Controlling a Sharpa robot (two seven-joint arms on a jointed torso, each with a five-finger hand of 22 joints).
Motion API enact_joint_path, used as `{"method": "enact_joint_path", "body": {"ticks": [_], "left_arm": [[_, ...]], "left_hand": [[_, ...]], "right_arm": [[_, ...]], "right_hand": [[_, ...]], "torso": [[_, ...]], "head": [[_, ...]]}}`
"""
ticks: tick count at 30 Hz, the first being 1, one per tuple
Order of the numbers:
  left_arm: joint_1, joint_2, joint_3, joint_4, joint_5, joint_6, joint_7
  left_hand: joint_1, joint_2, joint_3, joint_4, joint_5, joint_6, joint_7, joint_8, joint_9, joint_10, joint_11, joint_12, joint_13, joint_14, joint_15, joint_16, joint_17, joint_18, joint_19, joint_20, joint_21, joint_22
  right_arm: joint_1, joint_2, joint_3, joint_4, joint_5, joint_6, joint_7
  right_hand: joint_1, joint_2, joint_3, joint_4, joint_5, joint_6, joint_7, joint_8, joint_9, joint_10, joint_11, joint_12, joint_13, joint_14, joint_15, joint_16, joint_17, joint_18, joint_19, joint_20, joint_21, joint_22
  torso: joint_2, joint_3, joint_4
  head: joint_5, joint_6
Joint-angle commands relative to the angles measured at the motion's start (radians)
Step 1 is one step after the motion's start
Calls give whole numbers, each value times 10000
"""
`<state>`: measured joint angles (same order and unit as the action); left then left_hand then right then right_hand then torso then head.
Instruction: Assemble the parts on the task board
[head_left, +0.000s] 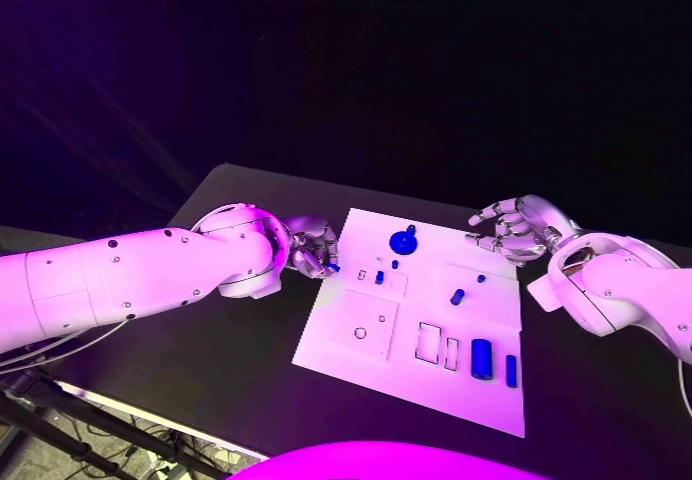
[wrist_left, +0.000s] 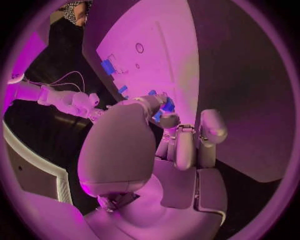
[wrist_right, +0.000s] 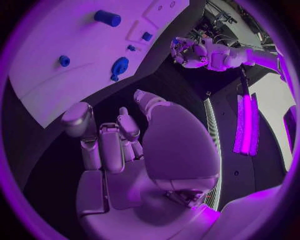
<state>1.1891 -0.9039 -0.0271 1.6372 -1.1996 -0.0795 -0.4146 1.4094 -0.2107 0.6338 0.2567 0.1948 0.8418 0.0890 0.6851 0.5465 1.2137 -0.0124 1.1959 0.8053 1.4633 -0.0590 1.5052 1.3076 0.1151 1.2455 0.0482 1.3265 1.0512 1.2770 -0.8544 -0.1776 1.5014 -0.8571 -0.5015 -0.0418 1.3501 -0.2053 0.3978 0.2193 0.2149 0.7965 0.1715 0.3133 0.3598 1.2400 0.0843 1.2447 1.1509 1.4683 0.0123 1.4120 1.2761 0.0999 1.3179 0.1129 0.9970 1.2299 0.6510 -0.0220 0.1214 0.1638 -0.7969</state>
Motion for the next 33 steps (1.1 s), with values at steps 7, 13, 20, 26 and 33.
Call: {"method": "enact_joint_path", "body": {"ticks": [7, 13, 20, 26, 33], "left_arm": [[94, 677, -29, -463, -2270, -306, 944], [102, 1088, -138, -766, -3044, -384, 1220], [100, 1540, -232, -1092, -3256, -321, 1376], [98, 1805, -266, -1368, -3221, -91, 1361], [97, 2013, -281, -1617, -2734, 417, 1174]], "left_hand": [[-3, -60, 66, -16, 27, 298, -312, 619, 17, 40, -3, -12, -33, 657, -81, 60, 1162, -89, 70, 4, 45, 33], [9, -120, 108, -39, 43, 295, -323, 624, 17, 66, -14, 4, 18, 670, -91, 74, 1200, -97, 96, -8, 65, 70], [16, -150, 150, -50, 57, 304, -329, 632, 19, 104, -22, 31, 81, 679, -100, 83, 1224, -108, 133, -17, 93, 126], [11, -158, 174, -49, 61, 313, -330, 638, 20, 116, -24, 34, 88, 683, -105, 88, 1237, -112, 146, -22, 102, 144], [-166, -124, 271, 83, 11, 401, -354, 683, 25, 233, -38, 89, 201, 703, -123, 105, 1285, -134, 220, -45, 157, 243]], "right_arm": [[-5, 42, 2, -11, -250, 135, 89], [-5, 58, 2, -12, -268, 134, 89], [-5, 93, 2, -15, -275, 141, 90], [-5, 111, 2, -16, -277, 144, 89], [-5, 120, 2, -10, -282, 150, 77]], "right_hand": [[-25, -15, 15, 54, 57, -75, -18, 66, -16, 8, -22, 28, -7, 296, -80, -55, -4, 156, 11, -48, -47, -14], [-25, -15, 15, 54, 57, -75, -18, 66, -16, 8, -22, 28, -7, 296, -80, -55, -4, 156, 11, -48, -47, -14], [-25, -15, 15, 54, 57, -75, -18, 66, -16, 8, -22, 28, -7, 296, -80, -55, -4, 156, 11, -48, -47, -14], [-25, -15, 15, 54, 57, -75, -18, 66, -16, 8, -22, 28, -7, 296, -80, -55, -4, 156, 11, -48, -47, -14], [-24, -18, 20, 55, 58, -82, -18, 74, -22, 4, -22, 27, -15, 296, -81, -60, -5, 158, 11, -49, -66, -21]], "torso": [[-3, 11, 20], [-7, 2, 27], [9, -3, 0], [7, 0, 14], [12, 9, 9]], "head": [[-196, 89], [-278, 130], [-393, 154], [-504, 150], [-561, 125]]}}
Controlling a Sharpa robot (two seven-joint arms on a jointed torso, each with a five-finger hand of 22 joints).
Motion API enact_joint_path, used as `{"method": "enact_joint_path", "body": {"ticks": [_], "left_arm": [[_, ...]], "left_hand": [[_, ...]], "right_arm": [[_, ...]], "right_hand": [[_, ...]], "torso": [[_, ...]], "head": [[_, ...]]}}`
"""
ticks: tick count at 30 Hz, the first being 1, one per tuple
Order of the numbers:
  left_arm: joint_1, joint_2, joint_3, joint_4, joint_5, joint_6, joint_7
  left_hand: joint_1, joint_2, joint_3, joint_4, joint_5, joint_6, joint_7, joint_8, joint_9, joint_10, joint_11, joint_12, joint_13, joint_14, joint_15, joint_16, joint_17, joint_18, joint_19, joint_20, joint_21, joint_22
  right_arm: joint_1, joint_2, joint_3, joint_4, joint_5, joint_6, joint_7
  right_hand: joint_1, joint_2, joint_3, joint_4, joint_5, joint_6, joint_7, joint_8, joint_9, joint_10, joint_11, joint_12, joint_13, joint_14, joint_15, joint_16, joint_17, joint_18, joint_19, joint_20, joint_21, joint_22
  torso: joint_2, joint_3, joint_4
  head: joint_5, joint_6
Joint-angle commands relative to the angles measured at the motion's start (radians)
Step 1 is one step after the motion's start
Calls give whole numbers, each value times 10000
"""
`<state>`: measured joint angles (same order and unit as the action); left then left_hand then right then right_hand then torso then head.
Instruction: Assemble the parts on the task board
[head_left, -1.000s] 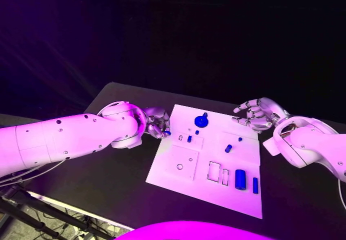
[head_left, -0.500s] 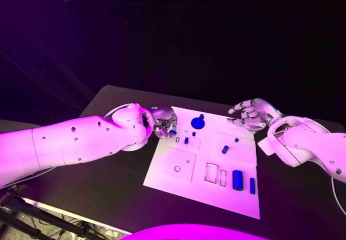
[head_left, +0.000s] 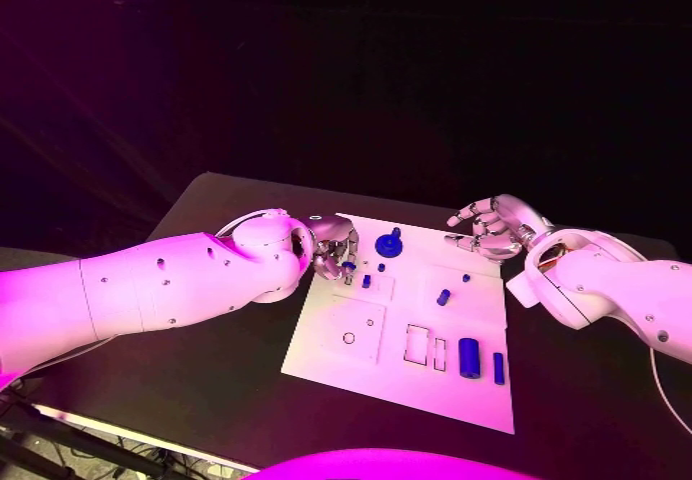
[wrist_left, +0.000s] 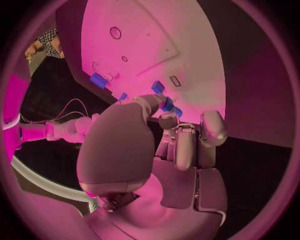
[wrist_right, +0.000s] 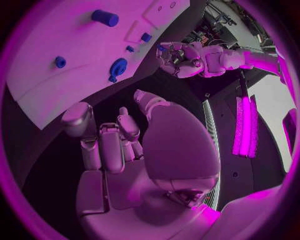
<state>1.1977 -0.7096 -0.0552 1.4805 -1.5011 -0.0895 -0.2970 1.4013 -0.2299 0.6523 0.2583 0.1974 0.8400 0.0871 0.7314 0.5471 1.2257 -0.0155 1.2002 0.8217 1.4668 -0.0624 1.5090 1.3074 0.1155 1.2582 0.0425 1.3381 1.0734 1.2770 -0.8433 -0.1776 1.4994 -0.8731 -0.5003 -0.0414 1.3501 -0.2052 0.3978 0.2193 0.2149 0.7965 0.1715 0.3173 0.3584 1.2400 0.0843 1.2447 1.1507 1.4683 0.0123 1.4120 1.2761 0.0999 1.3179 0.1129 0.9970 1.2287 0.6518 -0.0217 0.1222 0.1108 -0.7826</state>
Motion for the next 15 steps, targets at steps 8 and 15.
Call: {"method": "enact_joint_path", "body": {"ticks": [8, 15], "left_arm": [[12, 145, -6, -215, 1385, 944, -644], [13, 216, -6, -357, 2277, 1201, -1120]], "left_hand": [[-350, 236, 122, 240, -70, 528, -357, 270, 23, 263, -30, 145, 240, 686, -107, 84, 1337, -151, 139, -10, 75, 86], [-498, 345, 106, 262, -77, 630, -390, 316, 31, 427, -59, 286, 503, 712, -128, 118, 1419, -172, 213, -28, 129, 195]], "right_arm": [[-4, 4, 2, 20, -134, 147, 58], [-3, -2, 2, 28, -139, 144, 54]], "right_hand": [[-24, -19, 20, 55, 58, -82, -19, 34, -8, 4, -22, 27, -13, 296, -81, -60, -5, 159, 11, -50, -66, -9], [-24, -19, 20, 55, 58, -82, -19, 34, -8, 4, -22, 27, -13, 296, -81, -60, -5, 159, 11, -50, -66, -9]], "torso": [[-12, 9, 18], [-18, 2, 30]], "head": [[-86, -47], [-115, -55]]}}
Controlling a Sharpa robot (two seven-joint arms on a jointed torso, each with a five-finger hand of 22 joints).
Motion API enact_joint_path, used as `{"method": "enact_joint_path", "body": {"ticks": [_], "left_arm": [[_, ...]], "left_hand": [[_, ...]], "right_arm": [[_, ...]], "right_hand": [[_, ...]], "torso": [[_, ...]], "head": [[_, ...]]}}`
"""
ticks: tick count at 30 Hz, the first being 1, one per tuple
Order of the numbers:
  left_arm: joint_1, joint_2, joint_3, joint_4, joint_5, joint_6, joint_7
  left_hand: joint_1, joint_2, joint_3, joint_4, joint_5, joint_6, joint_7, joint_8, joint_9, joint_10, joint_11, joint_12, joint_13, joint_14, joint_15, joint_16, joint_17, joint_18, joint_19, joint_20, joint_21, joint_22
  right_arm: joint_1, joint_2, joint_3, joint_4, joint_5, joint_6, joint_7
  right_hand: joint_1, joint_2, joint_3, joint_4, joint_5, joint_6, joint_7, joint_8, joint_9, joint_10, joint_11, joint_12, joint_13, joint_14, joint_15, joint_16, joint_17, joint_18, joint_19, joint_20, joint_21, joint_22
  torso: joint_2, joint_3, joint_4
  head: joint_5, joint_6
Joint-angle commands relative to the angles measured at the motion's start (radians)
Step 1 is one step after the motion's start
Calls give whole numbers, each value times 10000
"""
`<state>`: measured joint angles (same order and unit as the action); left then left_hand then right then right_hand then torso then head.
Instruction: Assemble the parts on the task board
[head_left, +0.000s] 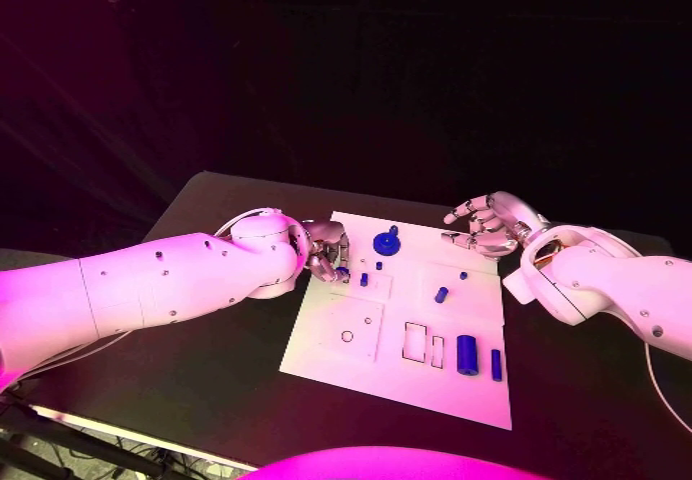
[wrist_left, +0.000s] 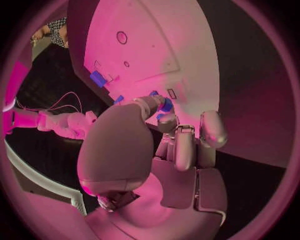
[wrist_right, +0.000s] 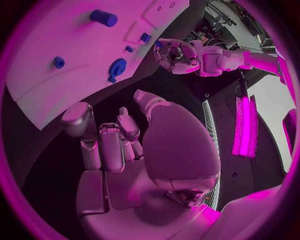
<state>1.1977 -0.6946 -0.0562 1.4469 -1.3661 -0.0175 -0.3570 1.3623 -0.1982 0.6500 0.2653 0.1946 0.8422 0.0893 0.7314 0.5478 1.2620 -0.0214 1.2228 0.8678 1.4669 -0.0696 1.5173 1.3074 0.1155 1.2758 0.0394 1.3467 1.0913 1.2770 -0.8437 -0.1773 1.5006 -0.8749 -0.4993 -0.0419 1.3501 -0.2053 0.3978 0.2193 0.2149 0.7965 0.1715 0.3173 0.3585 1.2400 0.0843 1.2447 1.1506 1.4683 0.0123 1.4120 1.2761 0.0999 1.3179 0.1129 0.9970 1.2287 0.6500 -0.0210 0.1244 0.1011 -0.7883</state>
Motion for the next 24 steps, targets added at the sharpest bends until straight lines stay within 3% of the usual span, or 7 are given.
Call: {"method": "enact_joint_path", "body": {"ticks": [1, 24], "left_arm": [[13, 80, 3, -34, 961, 492, -552], [18, 371, 4, -478, 1781, 983, -1289]], "left_hand": [[-130, 42, 126, 192, -50, 622, -418, 322, 24, 92, -5, 85, 89, 711, -59, 34, 1416, -176, 56, 0, 57, 43], [-671, 322, 35, 216, -66, 952, -531, 380, -11, 522, -101, 453, 839, 801, -135, 165, 1720, -238, 274, -77, 219, 353]], "right_arm": [[-3, 3, -1, 16, -122, 134, 59], [3, -26, -1, 46, -148, 125, 46]], "right_hand": [[-24, -18, 20, 55, 58, -82, -18, 34, -9, 4, -22, 27, -12, 297, -81, -61, -5, 158, 11, -49, -66, -9], [-30, -25, 21, 61, 58, -86, -19, 44, -14, 2, -23, 27, -17, 296, -82, -68, -10, 156, 18, -51, -69, -7]], "torso": [[0, -6, 8], [5, -6, -6]], "head": [[-19, 1], [-98, -13]]}}
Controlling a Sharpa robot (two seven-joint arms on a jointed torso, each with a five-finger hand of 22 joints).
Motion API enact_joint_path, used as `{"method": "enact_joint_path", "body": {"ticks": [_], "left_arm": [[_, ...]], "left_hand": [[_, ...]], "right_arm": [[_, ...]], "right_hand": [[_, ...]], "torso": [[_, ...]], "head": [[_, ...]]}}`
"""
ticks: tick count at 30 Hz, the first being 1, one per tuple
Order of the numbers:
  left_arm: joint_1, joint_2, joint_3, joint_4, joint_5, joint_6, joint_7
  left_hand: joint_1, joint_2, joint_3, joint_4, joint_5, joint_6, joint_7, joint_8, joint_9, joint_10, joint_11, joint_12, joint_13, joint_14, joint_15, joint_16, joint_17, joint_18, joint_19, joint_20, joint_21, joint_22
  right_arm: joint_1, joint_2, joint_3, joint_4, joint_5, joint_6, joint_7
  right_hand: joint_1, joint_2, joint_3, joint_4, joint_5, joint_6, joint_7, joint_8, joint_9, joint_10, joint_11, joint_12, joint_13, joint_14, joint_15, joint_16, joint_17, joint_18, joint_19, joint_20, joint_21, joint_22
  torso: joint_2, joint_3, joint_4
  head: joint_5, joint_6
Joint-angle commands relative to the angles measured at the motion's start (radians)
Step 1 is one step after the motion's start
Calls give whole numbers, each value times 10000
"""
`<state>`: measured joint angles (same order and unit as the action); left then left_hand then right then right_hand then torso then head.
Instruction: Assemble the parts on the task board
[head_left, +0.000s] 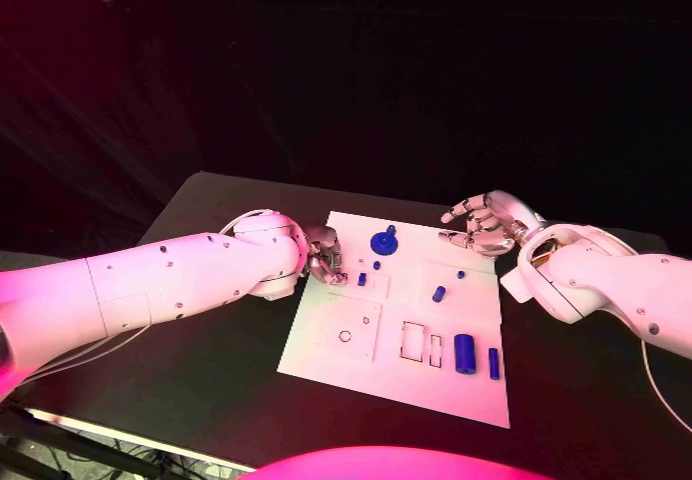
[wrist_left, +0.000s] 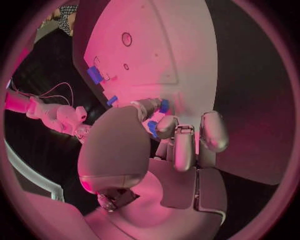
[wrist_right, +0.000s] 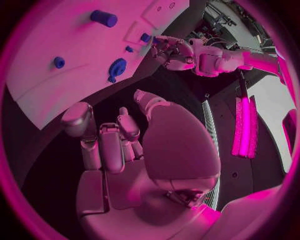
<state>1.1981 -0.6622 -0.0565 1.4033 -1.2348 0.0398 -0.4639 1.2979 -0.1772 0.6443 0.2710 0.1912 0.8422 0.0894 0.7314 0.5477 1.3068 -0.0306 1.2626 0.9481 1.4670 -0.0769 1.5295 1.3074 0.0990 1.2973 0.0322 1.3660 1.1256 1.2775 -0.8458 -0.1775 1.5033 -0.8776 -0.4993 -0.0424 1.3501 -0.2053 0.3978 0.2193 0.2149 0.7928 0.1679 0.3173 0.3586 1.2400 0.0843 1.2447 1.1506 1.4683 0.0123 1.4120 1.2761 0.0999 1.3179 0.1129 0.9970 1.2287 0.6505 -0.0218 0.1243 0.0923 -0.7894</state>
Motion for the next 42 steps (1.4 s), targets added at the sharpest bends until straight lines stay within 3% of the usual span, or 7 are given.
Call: {"method": "enact_joint_path", "body": {"ticks": [1, 9, 17, 24, 42], "left_arm": [[15, 62, 9, -68, 530, 456, -234], [102, 279, 26, -465, 1195, 911, -419], [196, 453, 31, -847, 1645, 1243, -529], [258, 584, 90, -1074, 1924, 1489, -600], [602, 1244, 98, -1979, 2537, 2855, -865]], "left_hand": [[-62, 123, 72, 158, -34, 965, -535, 380, -13, 86, -12, 62, 55, 805, -64, 52, 1739, -74, 60, -7, 26, 12], [-218, 195, -48, 151, -67, 1034, -554, 373, -33, 122, -25, 73, 105, 826, -71, 87, 1823, -85, 86, -18, 47, 60], [-385, 327, -205, 159, -129, 1081, -561, 348, -61, 151, -31, 81, 166, 836, -74, 105, 1867, -89, 89, -26, 52, 76], [-420, 362, -253, 153, -177, 1092, -565, 338, -70, 155, -33, 77, 174, 842, -75, 115, 1891, -92, 99, -28, 59, 95], [-458, 421, -379, 114, -314, 1120, -583, 316, -91, 191, -44, 100, 261, 873, -77, 164, 2013, -104, 122, -31, 80, 147]], "right_arm": [[-1, -6, 1, 21, -123, 124, 50], [6, -8, 1, 28, -145, 121, 34], [12, -12, 1, 31, -152, 120, 23], [15, 0, 1, 24, -156, 124, 22], [15, 76, 1, -24, -174, 166, 8]], "right_hand": [[-30, -25, 21, 62, 58, -50, 17, 44, -15, 2, -23, 27, -16, 296, -82, -68, -10, 157, 18, -51, -69, -8], [-30, -25, 21, 62, 58, -50, 17, 44, -15, 2, -23, 27, -16, 296, -82, -68, -10, 157, 18, -51, -69, -8], [-30, -25, 21, 62, 58, -50, 17, 44, -15, 2, -23, 27, -16, 296, -82, -68, -10, 157, 18, -51, -69, -8], [-30, -25, 21, 62, 58, -50, 17, 44, -15, 2, -23, 27, -16, 296, -82, -68, -10, 157, 18, -51, -69, -8], [-30, -25, 21, 62, 58, -50, 17, 44, -15, 2, -23, 27, -16, 296, -82, -68, -10, 157, 18, -51, -69, -8]], "torso": [[1, 3, -6], [5, 2, -23], [4, 3, 1], [9, -9, -3], [-8, 7, 0]], "head": [[-13, 0], [-48, 4], [-95, -23], [-111, -32], [-137, -83]]}}
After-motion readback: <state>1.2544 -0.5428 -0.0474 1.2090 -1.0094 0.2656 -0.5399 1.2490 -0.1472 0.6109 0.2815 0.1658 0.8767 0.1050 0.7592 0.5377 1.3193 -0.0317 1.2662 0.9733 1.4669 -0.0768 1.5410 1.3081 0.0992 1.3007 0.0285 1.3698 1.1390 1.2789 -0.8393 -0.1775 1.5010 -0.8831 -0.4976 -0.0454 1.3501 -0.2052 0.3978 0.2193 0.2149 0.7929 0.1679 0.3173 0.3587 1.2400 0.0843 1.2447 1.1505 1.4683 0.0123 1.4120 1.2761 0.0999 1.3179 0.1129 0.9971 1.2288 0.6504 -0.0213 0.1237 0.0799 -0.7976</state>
